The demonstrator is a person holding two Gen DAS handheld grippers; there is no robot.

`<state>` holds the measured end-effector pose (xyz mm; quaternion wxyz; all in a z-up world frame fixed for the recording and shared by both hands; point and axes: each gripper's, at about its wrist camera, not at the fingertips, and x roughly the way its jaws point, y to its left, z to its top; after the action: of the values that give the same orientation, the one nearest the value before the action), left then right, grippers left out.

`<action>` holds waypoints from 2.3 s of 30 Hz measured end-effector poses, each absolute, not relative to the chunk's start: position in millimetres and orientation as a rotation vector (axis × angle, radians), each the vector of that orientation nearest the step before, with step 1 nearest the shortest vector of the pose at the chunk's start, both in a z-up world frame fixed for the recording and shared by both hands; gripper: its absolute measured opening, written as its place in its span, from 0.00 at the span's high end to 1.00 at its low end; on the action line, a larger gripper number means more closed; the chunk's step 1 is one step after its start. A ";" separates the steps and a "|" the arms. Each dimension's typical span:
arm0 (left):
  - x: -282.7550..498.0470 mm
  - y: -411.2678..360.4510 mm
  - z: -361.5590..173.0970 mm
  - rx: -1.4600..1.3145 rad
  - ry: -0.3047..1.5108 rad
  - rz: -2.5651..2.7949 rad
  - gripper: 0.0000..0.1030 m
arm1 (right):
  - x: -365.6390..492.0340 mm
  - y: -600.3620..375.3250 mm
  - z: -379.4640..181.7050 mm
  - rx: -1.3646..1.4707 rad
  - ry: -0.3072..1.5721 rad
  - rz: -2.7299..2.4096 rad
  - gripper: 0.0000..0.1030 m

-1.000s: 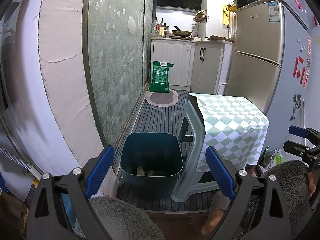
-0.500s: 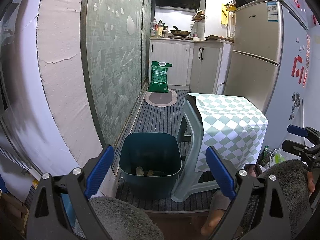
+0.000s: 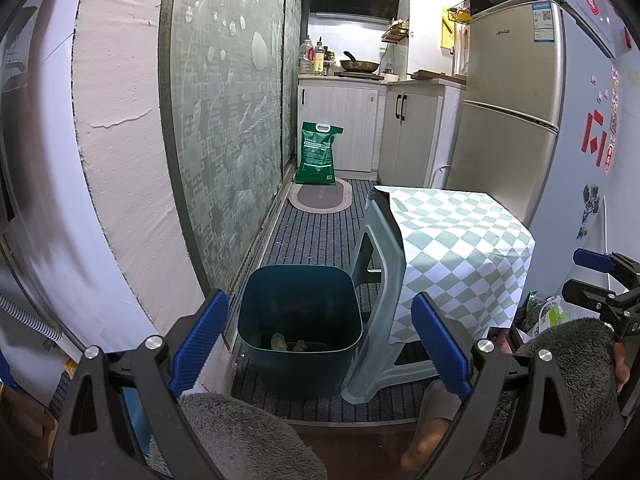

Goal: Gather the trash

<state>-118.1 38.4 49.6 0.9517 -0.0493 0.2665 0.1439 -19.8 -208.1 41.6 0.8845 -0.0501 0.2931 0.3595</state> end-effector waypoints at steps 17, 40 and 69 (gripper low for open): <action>-117.9 36.9 49.7 -0.100 0.541 0.293 0.08 | -19.9 -208.4 42.2 -0.106 0.610 0.749 0.03; -119.8 34.4 49.3 -0.100 0.537 0.260 0.03 | -20.5 -211.4 39.3 -0.136 0.607 0.738 0.03; -119.2 42.2 47.6 -0.111 0.550 0.266 0.03 | -20.6 -210.8 40.7 -0.134 0.608 0.740 0.03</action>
<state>-119.2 42.2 47.6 0.9521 -0.0546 0.2708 0.1309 -20.6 -210.8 40.7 0.8853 -0.0644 0.2921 0.3559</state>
